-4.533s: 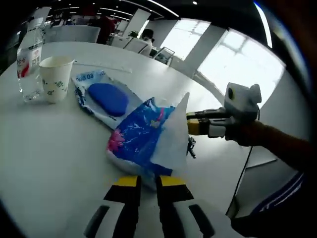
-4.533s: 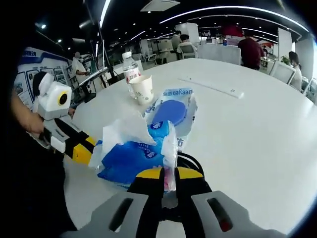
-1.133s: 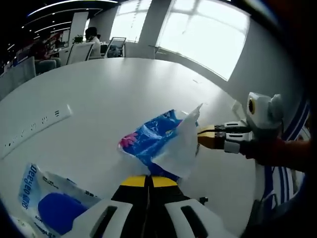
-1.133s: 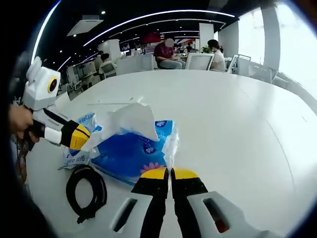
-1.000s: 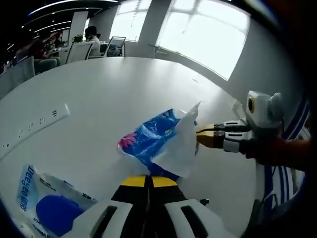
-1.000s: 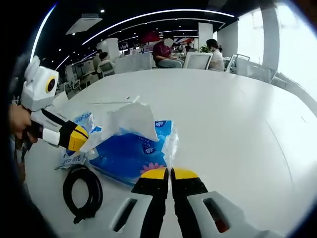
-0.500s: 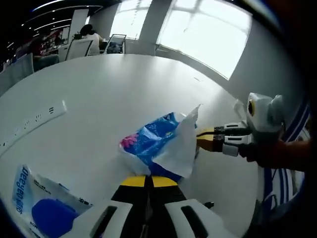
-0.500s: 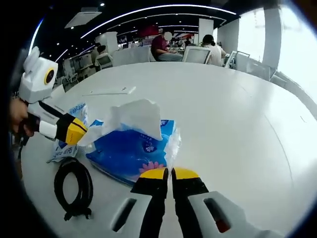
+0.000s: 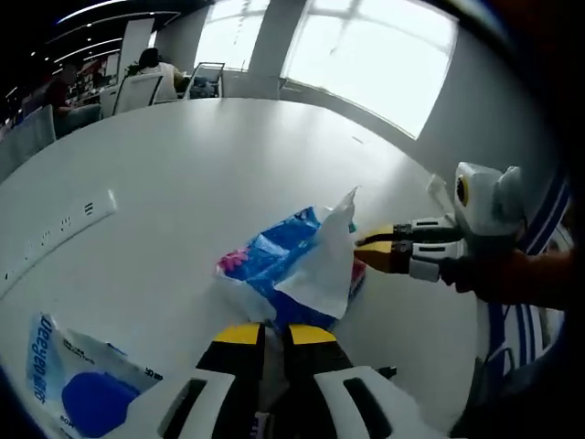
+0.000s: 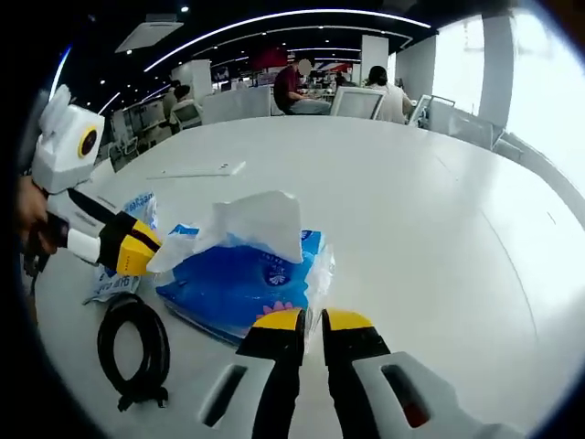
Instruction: Arrange the tabletop items into an orderly group along one side of the table until the central work area is clear of visible clutter.
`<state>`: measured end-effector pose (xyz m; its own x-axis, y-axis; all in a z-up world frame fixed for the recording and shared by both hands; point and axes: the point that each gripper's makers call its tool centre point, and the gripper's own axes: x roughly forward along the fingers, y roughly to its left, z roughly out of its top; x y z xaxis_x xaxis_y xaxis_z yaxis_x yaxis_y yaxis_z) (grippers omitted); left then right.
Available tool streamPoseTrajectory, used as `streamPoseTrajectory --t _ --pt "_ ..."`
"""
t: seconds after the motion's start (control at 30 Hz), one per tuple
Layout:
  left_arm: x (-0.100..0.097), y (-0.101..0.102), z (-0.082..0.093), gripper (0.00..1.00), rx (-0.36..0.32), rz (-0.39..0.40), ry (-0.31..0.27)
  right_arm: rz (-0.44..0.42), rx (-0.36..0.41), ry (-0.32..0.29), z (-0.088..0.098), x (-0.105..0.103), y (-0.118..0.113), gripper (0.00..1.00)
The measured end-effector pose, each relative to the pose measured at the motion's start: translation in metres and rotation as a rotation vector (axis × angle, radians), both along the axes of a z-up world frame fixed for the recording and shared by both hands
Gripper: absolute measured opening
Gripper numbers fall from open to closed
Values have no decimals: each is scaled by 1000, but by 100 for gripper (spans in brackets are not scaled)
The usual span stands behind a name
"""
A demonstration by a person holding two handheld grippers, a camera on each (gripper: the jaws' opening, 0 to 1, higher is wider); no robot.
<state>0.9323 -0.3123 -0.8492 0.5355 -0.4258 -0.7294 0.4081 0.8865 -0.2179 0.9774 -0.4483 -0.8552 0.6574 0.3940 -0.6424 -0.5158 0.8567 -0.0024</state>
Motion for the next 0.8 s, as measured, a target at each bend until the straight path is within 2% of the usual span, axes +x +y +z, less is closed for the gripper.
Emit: streamPoseTrajectory --t 0.2,0.27,0.3,0.33,0.43,0.8 --pt "-2 0 3 17 -17 8 8 -10 12 -7 6 -9 4 15" --pt "1 1 9 18 6 -27 -31 -26 29 -4 9 -12 3 17" --pt "6 6 13 17 31 -30 -73 -27 32 -3 10 -13 4 18" --pt "7 9 18 17 43 -21 -89 -31 38 -6 13 -16 5 20" --pt "6 12 24 19 20 -24 -77 -27 44 -17 15 -21 9 21" --pt "2 52 47 31 91 -70 -84 -5 64 -40 27 -57 33 33"
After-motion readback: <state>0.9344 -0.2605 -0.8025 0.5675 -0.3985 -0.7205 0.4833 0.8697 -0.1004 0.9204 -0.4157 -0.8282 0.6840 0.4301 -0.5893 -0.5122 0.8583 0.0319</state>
